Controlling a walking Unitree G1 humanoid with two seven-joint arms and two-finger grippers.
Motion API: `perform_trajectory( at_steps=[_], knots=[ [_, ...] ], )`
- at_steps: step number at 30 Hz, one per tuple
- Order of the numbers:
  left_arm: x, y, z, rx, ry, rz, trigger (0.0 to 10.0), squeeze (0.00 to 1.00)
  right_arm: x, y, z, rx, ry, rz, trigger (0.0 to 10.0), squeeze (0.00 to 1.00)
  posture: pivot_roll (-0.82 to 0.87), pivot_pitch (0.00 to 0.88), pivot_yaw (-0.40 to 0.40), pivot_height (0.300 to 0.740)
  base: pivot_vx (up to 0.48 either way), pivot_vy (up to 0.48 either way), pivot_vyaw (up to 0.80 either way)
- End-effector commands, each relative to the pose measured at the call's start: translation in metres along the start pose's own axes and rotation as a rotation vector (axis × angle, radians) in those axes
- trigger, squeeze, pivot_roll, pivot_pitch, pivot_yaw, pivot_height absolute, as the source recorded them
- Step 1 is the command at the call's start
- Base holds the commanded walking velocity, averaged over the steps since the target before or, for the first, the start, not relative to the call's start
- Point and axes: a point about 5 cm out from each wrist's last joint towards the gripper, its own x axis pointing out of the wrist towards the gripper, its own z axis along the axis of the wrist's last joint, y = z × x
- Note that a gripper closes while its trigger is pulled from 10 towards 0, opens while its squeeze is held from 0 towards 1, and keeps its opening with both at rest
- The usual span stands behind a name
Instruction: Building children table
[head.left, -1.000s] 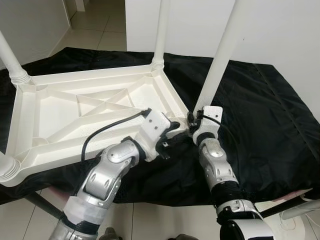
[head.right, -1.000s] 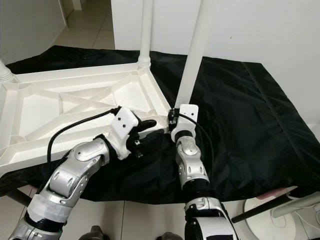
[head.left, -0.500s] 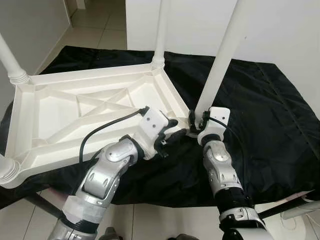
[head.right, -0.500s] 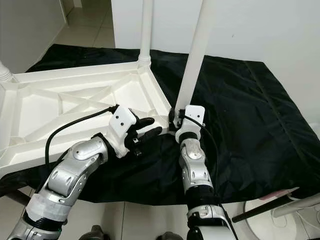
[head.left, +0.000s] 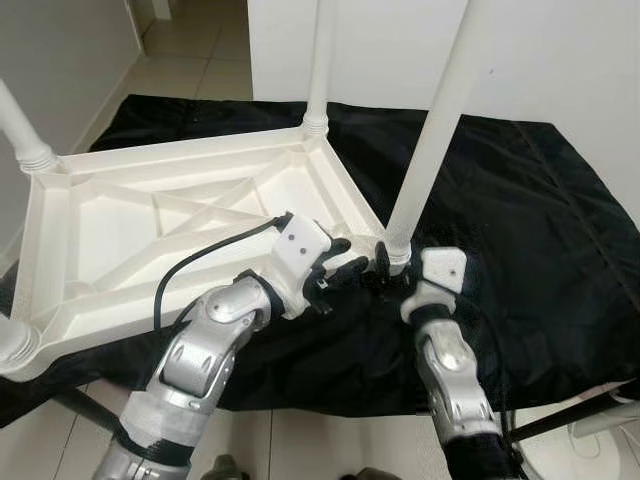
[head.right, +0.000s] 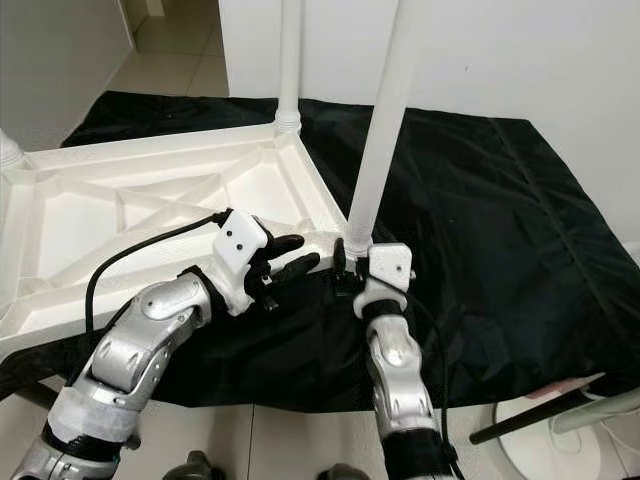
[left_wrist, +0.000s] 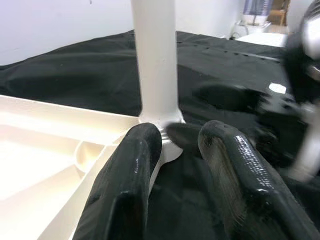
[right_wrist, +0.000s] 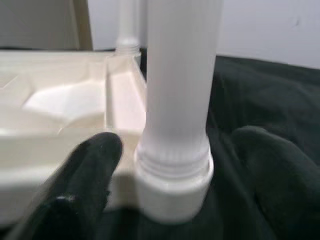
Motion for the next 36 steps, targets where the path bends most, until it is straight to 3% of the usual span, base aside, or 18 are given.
perform_trajectory(
  at_steps=[1, 10, 11, 18, 19, 28, 30, 32, 34, 35, 36],
  knots=[
    [0.000, 0.002, -0.001, -0.010, 0.001, 0.018, 10.0, 0.00, -0.007, -0.001, 0.000, -0.011, -0.010, 0.028, 0.0, 0.00, -0.02, 0.000, -0.005, 0.740, 0.000, 0.000, 0.00],
    [0.001, 0.004, 0.001, -0.005, -0.006, 0.023, 10.0, 0.00, -0.008, 0.011, 0.000, 0.023, -0.010, 0.152, 0.0, 0.00, -0.02, 0.000, -0.001, 0.740, 0.000, 0.000, 0.00],
    [0.001, 0.005, 0.001, -0.002, -0.007, 0.027, 10.0, 0.00, -0.007, 0.013, -0.001, 0.037, 0.000, 0.175, 10.0, 0.00, -0.01, 0.000, -0.001, 0.740, 0.000, 0.000, 0.00],
    [0.001, 0.005, 0.001, 0.009, -0.003, 0.028, 10.0, 0.00, 0.007, 0.016, -0.001, 0.030, 0.012, 0.243, 10.0, 0.00, -0.01, 0.000, -0.001, 0.740, 0.000, 0.000, 0.00],
    [0.001, 0.005, 0.001, 0.009, -0.003, 0.028, 10.0, 0.00, 0.011, 0.014, 0.001, 0.044, 0.007, 0.259, 10.0, 1.00, 0.00, 0.000, -0.002, 0.740, 0.000, 0.000, 0.00],
    [0.001, 0.005, 0.002, 0.006, -0.005, 0.027, 10.0, 0.00, 0.021, 0.008, 0.004, 0.032, 0.001, 0.342, 10.0, 1.00, 0.00, 0.000, 0.001, 0.740, 0.000, 0.000, 0.00],
    [0.002, 0.004, 0.002, 0.001, -0.007, 0.024, 10.0, 0.00, 0.029, -0.002, 0.006, 0.016, 0.010, 0.403, 10.0, 1.00, -0.01, 0.000, 0.006, 0.740, 0.000, 0.000, 0.00],
    [0.002, 0.004, 0.002, 0.001, -0.007, 0.024, 10.0, 0.00, 0.029, -0.002, 0.006, 0.016, 0.010, 0.403, 10.0, 1.00, -0.01, 0.000, 0.006, 0.740, 0.000, 0.000, 0.00],
    [0.003, 0.004, 0.002, -0.001, -0.008, 0.021, 10.0, 0.00, 0.035, -0.011, 0.006, -0.005, 0.021, 0.418, 10.0, 1.00, -0.01, 0.000, 0.005, 0.740, 0.000, 0.000, 0.00],
    [0.003, 0.001, 0.001, -0.003, -0.005, 0.013, 10.0, 0.00, 0.048, -0.035, 0.009, -0.040, 0.038, 0.384, 10.0, 1.00, -0.01, 0.000, 0.003, 0.740, 0.000, 0.000, 0.00],
    [0.002, 0.000, 0.001, -0.005, -0.002, 0.009, 10.0, 0.00, 0.052, -0.044, 0.009, -0.068, 0.046, 0.370, 10.0, 1.00, -0.01, 0.000, 0.003, 0.740, 0.000, 0.000, 0.00]
  ],
)
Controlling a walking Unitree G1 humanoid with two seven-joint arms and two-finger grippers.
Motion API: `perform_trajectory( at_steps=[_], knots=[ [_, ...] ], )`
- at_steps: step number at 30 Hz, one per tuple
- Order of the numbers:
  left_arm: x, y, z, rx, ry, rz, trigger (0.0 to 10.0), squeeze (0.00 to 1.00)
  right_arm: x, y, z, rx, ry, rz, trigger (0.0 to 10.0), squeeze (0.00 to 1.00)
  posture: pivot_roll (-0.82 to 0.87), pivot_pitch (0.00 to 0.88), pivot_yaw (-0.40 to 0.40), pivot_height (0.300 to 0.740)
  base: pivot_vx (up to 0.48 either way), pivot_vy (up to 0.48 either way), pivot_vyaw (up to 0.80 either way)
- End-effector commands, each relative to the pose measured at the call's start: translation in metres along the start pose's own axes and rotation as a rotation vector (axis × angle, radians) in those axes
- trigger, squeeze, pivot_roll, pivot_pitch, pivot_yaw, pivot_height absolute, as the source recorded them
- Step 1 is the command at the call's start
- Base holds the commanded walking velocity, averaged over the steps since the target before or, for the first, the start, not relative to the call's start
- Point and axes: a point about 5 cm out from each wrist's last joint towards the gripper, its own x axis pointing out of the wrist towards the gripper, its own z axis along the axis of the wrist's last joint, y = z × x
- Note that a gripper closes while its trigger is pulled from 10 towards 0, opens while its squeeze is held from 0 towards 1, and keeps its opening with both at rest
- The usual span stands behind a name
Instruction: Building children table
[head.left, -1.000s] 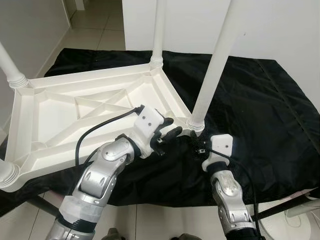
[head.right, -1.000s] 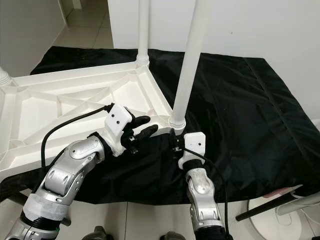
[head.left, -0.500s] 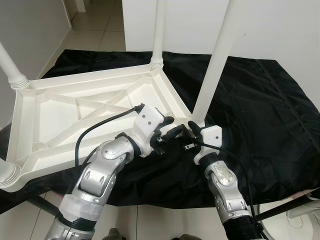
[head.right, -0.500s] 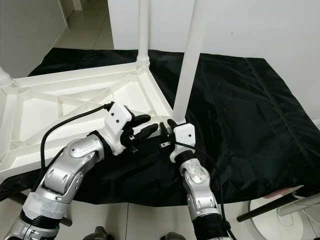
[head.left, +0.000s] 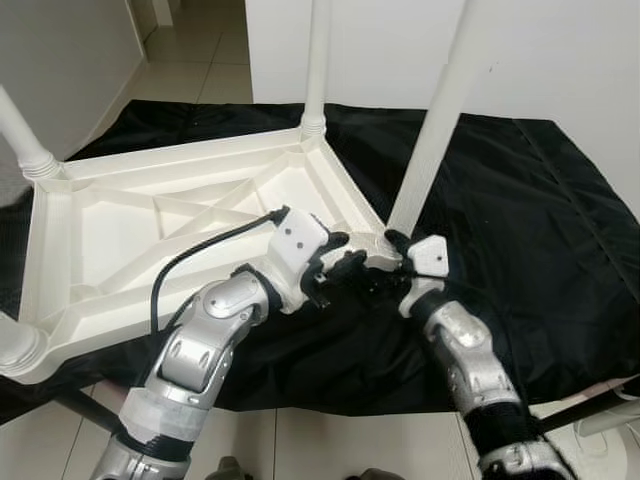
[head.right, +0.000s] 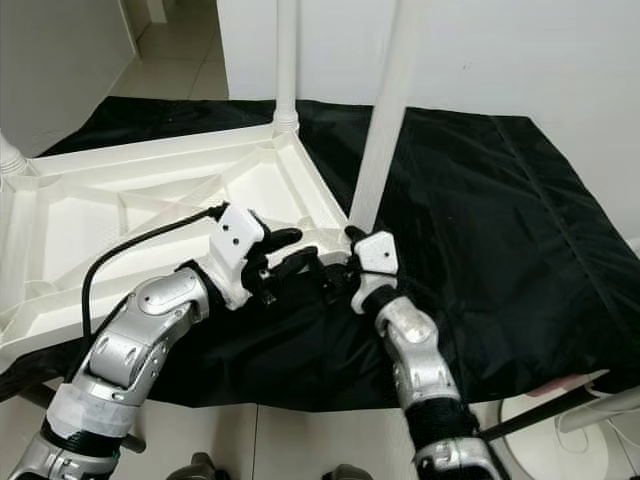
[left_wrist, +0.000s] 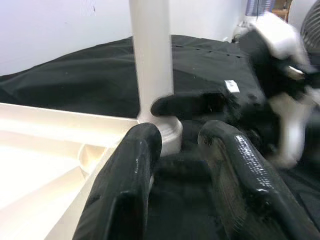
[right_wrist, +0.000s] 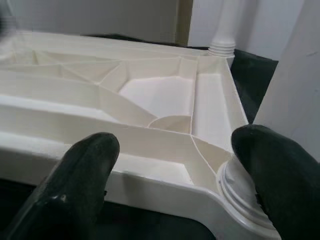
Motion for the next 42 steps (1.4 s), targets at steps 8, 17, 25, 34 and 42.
perform_trajectory(
  at_steps=[8, 17, 25, 34, 42],
  knots=[
    [-0.002, -0.007, -0.006, -0.016, 0.032, -0.032, 10.0, 0.00, -0.004, -0.065, 0.008, -0.069, 0.029, -0.201, 10.0, 1.00, -0.01, 0.000, 0.010, 0.740, 0.000, 0.000, 0.00],
    [-0.005, -0.009, -0.007, -0.019, 0.042, -0.030, 10.0, 0.00, 0.001, -0.072, 0.016, -0.030, -0.014, -0.256, 10.0, 1.00, 0.01, 0.000, 0.003, 0.740, 0.000, 0.000, 0.00],
    [-0.014, -0.009, -0.013, -0.015, 0.087, -0.008, 10.0, 0.00, -0.001, -0.049, 0.014, 0.136, -0.164, -0.223, 10.0, 0.00, 0.02, 0.000, 0.002, 0.740, 0.000, 0.000, 0.00],
    [-0.017, 0.021, -0.046, 0.101, 0.321, 0.226, 10.0, 0.00, -0.016, -0.030, 0.009, 0.203, -0.208, -0.251, 10.0, 0.00, -0.01, 0.000, 0.014, 0.740, 0.000, 0.000, 0.00],
    [-0.026, 0.055, -0.058, 0.068, 0.432, 0.488, 10.0, 0.00, -0.026, -0.026, 0.010, 0.228, -0.206, -0.252, 10.0, 0.00, -0.02, 0.000, 0.016, 0.740, 0.000, 0.000, 0.00]
  ],
)
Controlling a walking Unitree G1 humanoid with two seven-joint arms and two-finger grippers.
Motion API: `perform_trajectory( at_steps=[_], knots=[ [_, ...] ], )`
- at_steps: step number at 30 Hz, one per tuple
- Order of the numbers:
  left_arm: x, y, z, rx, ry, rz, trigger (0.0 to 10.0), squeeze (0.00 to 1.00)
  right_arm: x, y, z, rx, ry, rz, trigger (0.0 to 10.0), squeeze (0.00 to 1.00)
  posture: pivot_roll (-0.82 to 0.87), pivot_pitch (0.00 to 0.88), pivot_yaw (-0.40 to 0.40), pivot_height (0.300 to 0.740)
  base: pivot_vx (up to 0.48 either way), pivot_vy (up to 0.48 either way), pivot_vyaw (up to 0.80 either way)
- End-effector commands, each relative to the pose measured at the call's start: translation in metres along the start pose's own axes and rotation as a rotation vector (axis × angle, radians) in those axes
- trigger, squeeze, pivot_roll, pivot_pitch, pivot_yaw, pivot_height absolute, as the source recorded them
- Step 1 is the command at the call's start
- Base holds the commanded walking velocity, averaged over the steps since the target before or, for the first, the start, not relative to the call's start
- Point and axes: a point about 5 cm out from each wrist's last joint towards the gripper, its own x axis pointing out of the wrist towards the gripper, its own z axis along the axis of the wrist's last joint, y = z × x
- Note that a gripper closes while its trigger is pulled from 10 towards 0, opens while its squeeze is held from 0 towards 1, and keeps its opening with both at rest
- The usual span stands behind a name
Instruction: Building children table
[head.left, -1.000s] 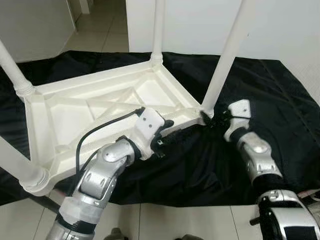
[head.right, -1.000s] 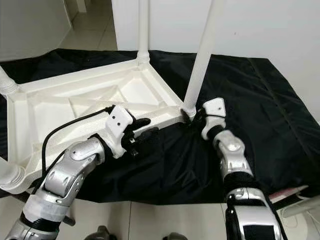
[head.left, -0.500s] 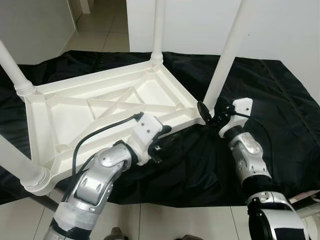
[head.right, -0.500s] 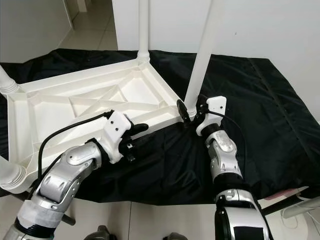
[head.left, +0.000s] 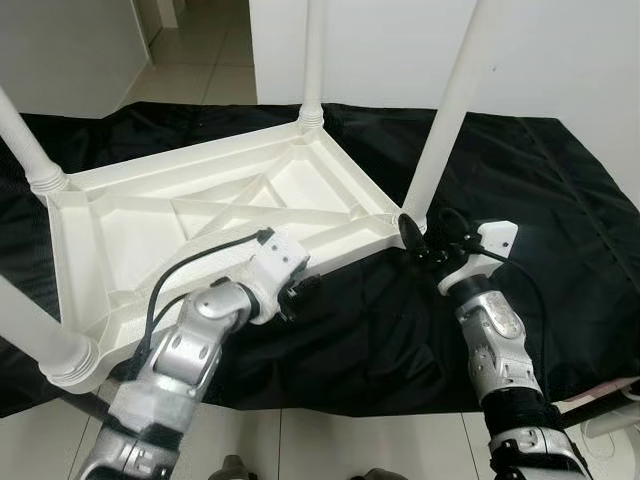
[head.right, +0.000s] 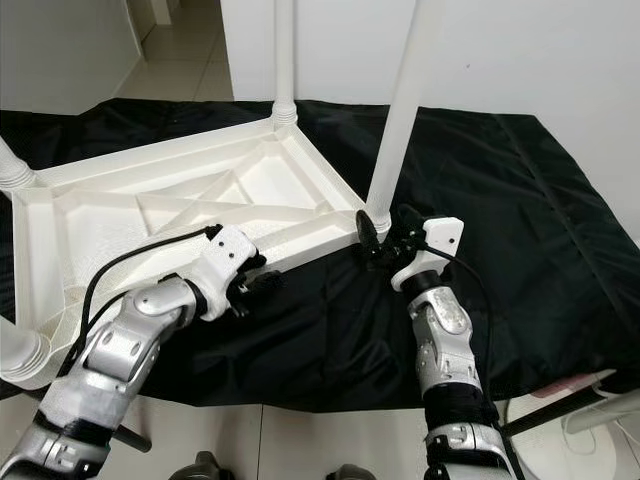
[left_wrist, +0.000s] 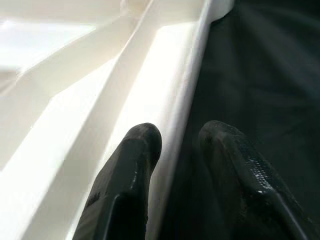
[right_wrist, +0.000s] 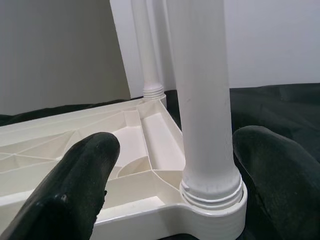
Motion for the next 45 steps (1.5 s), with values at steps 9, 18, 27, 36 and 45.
perform_trajectory(
  at_steps=[9, 18, 27, 36, 45],
  knots=[
    [-0.008, 0.024, -0.019, -0.032, 0.113, 0.396, 10.0, 0.00, -0.007, 0.006, -0.003, 0.021, 0.038, 0.002, 10.0, 0.00, -0.01, 0.000, 0.003, 0.740, 0.000, 0.000, 0.00],
    [-0.003, 0.011, -0.022, -0.023, 0.104, 0.320, 4.2, 0.00, -0.011, 0.009, -0.005, 0.024, 0.065, 0.001, 10.0, 0.00, -0.02, 0.000, -0.001, 0.740, 0.000, 0.000, 0.00],
    [0.008, 0.002, -0.016, 0.009, 0.063, 0.267, 0.0, 0.00, -0.012, 0.009, -0.003, 0.021, 0.069, -0.012, 10.0, 0.00, -0.03, 0.000, 0.009, 0.740, 0.000, 0.000, 0.00],
    [0.026, -0.030, 0.004, 0.069, -0.026, 0.119, 0.0, 0.00, -0.012, 0.008, -0.002, 0.017, 0.066, -0.033, 10.0, 0.00, -0.05, 0.000, 0.022, 0.740, 0.000, 0.000, 0.00],
    [0.033, -0.057, 0.019, 0.094, -0.113, -0.007, 3.3, 0.00, -0.012, 0.009, -0.001, 0.014, 0.066, -0.043, 10.0, 0.00, -0.05, 0.000, 0.030, 0.740, 0.000, 0.000, 0.00]
  ],
)
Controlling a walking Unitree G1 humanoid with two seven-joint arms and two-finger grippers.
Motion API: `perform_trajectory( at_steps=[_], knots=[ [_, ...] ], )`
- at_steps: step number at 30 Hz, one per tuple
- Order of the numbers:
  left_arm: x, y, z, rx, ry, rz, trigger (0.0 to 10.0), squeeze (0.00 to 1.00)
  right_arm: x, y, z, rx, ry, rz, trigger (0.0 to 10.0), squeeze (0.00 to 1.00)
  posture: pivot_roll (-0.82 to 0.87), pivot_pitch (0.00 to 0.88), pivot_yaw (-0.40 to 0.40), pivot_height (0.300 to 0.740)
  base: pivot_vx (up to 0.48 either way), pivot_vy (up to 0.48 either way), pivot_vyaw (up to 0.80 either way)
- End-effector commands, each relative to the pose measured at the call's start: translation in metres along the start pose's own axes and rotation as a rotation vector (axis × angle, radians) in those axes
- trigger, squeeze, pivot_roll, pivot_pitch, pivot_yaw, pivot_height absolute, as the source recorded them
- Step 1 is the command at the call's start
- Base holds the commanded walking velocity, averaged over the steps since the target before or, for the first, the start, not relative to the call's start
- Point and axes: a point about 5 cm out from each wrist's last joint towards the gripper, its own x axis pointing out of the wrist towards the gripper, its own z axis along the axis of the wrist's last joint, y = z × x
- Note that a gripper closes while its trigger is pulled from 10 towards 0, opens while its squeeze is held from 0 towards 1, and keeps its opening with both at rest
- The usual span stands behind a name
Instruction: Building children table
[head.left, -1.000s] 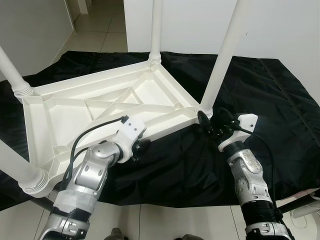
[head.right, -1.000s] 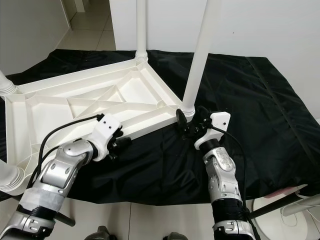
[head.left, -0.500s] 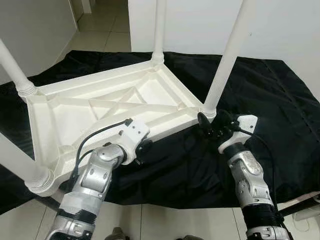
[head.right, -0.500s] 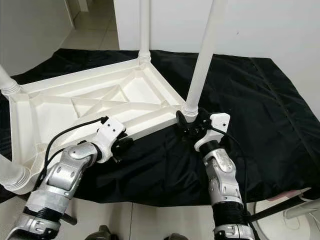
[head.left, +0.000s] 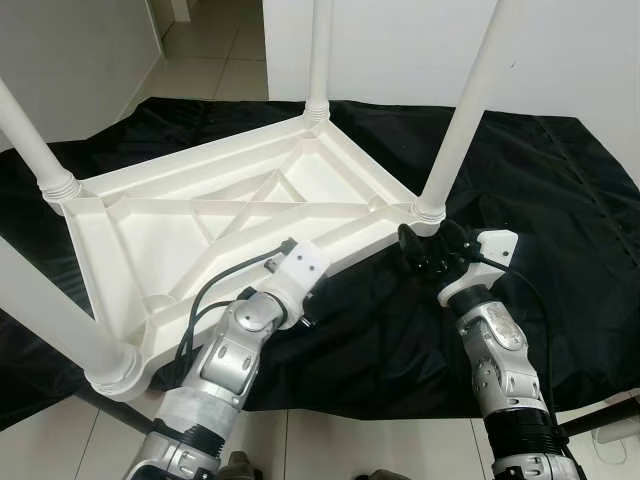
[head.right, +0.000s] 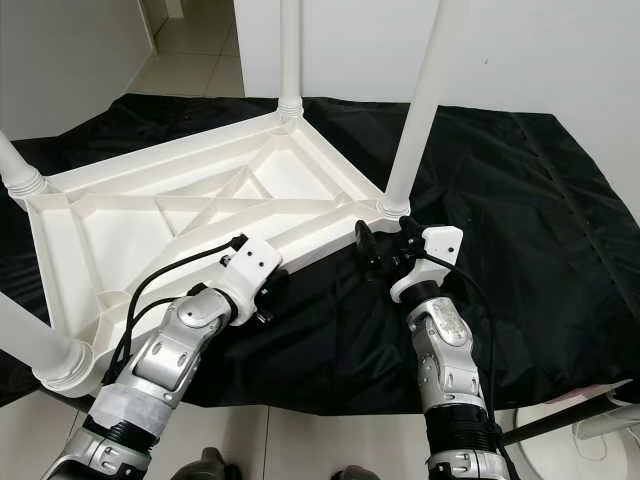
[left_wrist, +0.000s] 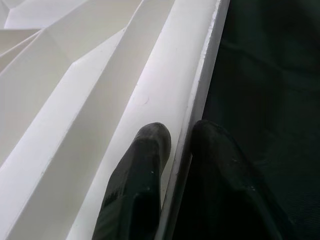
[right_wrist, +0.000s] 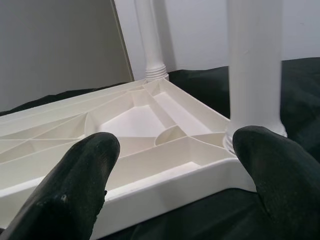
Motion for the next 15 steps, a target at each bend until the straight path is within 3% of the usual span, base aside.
perform_trajectory(
  at_steps=[1, 2, 3, 4, 5, 7, 8, 11, 12, 13, 14, 15],
  knots=[
    [0.002, -0.017, 0.018, 0.067, -0.096, -0.096, 4.5, 0.00, -0.002, 0.001, -0.002, 0.003, 0.013, -0.006, 10.0, 0.00, -0.05, 0.000, 0.030, 0.740, 0.000, 0.000, 0.00],
    [0.002, -0.017, 0.018, 0.067, -0.096, -0.096, 4.5, 0.00, -0.002, 0.001, -0.002, 0.003, 0.013, -0.006, 10.0, 0.00, -0.05, 0.000, 0.030, 0.740, 0.000, 0.000, 0.00],
    [0.002, -0.019, 0.019, 0.091, -0.105, -0.100, 10.0, 0.00, -0.001, 0.002, -0.002, 0.003, 0.014, -0.005, 10.0, 0.00, -0.05, 0.000, 0.030, 0.740, 0.000, 0.000, 0.00],
    [-0.001, -0.021, 0.019, 0.091, -0.127, -0.126, 10.0, 0.00, -0.001, 0.002, -0.002, 0.003, 0.016, -0.003, 10.0, 0.00, -0.04, 0.000, 0.025, 0.740, 0.000, 0.000, 0.00],
    [-0.005, -0.022, 0.020, 0.080, -0.146, -0.145, 10.0, 0.20, 0.000, 0.003, -0.003, 0.002, 0.018, 0.000, 10.0, 0.00, -0.04, 0.000, 0.025, 0.740, 0.000, 0.000, 0.00],
    [-0.007, -0.022, 0.020, 0.070, -0.159, -0.158, 10.0, 0.20, 0.000, 0.004, -0.003, 0.002, 0.019, 0.002, 10.0, 0.00, -0.04, 0.000, 0.025, 0.740, 0.000, 0.000, 0.00],
    [-0.013, -0.022, 0.022, 0.036, -0.189, -0.185, 10.0, 1.00, 0.001, 0.004, -0.004, 0.001, 0.021, 0.004, 10.0, 0.00, -0.03, 0.000, 0.020, 0.740, 0.000, 0.000, 0.00],
    [-0.022, -0.019, 0.027, 0.001, -0.246, -0.190, 10.0, 1.00, 0.003, 0.006, -0.004, 0.001, 0.023, 0.010, 10.0, 0.00, -0.03, 0.000, 0.018, 0.740, 0.000, 0.000, 0.00],
    [-0.030, -0.015, 0.027, 0.008, -0.257, -0.169, 10.0, 0.60, 0.004, 0.007, -0.005, 0.002, 0.025, 0.015, 10.0, 0.00, -0.01, 0.000, 0.015, 0.740, 0.000, 0.000, 0.00],
    [-0.030, -0.015, 0.027, 0.008, -0.257, -0.169, 10.0, 0.60, 0.004, 0.007, -0.005, 0.002, 0.025, 0.015, 10.0, 0.00, -0.01, 0.000, 0.015, 0.740, 0.000, 0.000, 0.00],
    [-0.038, -0.010, 0.024, 0.013, -0.259, -0.150, 10.0, 0.00, 0.005, 0.009, -0.006, 0.004, 0.027, 0.020, 10.0, 0.00, 0.00, 0.000, 0.011, 0.740, 0.000, 0.000, 0.00],
    [-0.043, -0.006, 0.023, 0.017, -0.259, -0.140, 10.0, 0.00, 0.006, 0.010, -0.006, 0.005, 0.027, 0.024, 10.0, 0.00, 0.01, 0.000, 0.010, 0.740, 0.000, 0.000, 0.00]
  ],
)
